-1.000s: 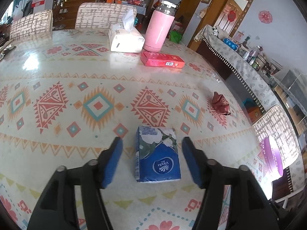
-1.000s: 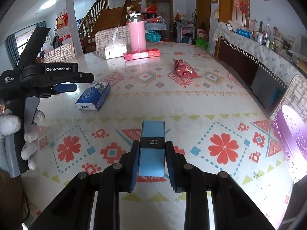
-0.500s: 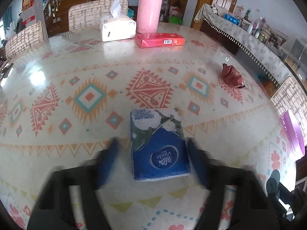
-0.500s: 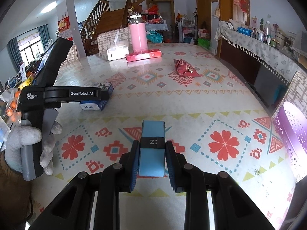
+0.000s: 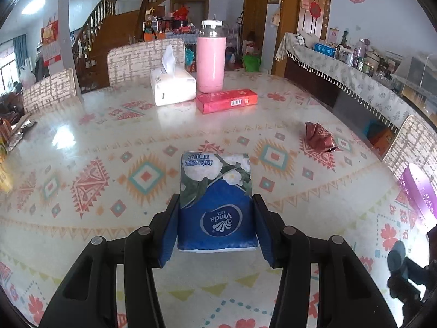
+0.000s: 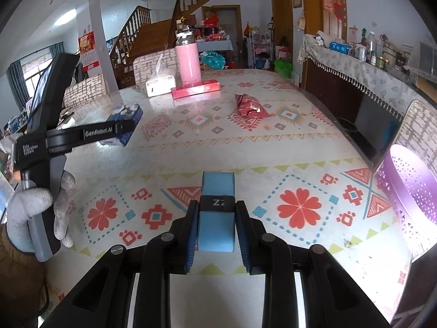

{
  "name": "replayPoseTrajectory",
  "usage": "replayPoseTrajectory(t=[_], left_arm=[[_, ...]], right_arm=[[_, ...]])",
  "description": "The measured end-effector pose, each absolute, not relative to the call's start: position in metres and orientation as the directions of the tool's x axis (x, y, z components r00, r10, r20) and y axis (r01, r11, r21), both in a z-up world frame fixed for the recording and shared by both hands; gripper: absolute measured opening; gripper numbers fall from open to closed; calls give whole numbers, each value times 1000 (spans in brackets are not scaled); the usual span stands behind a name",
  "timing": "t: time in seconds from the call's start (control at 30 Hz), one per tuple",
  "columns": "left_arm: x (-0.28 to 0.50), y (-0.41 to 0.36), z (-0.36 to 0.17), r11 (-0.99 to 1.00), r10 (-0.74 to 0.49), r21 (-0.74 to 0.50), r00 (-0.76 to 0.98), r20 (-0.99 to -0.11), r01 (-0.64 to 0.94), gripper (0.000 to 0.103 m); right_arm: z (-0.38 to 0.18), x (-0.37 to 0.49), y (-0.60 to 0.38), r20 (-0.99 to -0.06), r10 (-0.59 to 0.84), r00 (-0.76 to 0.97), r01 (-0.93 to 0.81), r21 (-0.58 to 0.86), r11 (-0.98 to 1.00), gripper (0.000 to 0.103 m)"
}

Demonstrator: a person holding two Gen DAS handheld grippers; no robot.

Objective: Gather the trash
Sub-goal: 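Carry tissue pack and tape roll over the purple basket and open both tools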

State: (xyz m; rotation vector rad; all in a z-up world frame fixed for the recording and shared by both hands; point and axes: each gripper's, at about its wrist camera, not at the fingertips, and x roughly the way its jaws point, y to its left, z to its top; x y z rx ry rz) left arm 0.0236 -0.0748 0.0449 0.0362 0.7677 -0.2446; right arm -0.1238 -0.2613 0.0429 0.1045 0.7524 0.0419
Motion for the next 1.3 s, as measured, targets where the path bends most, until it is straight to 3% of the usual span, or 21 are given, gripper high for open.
replayPoseTrajectory(t=[0.33, 0.53, 1.3], left_arm=[[27, -69, 39, 973, -217, -98, 677, -703, 210, 50], [17, -86, 46, 969, -203, -40, 689, -695, 245, 50], [-69, -235, 69, 858, -301, 92, 640, -708, 505, 50]], right_arm=[[46, -137, -289, -668, 57, 742, 45, 134, 990, 29], [53, -148, -321, -650, 31, 759, 85, 146, 986, 29], [54, -180, -431, -619, -32, 784, 223, 234, 946, 29]])
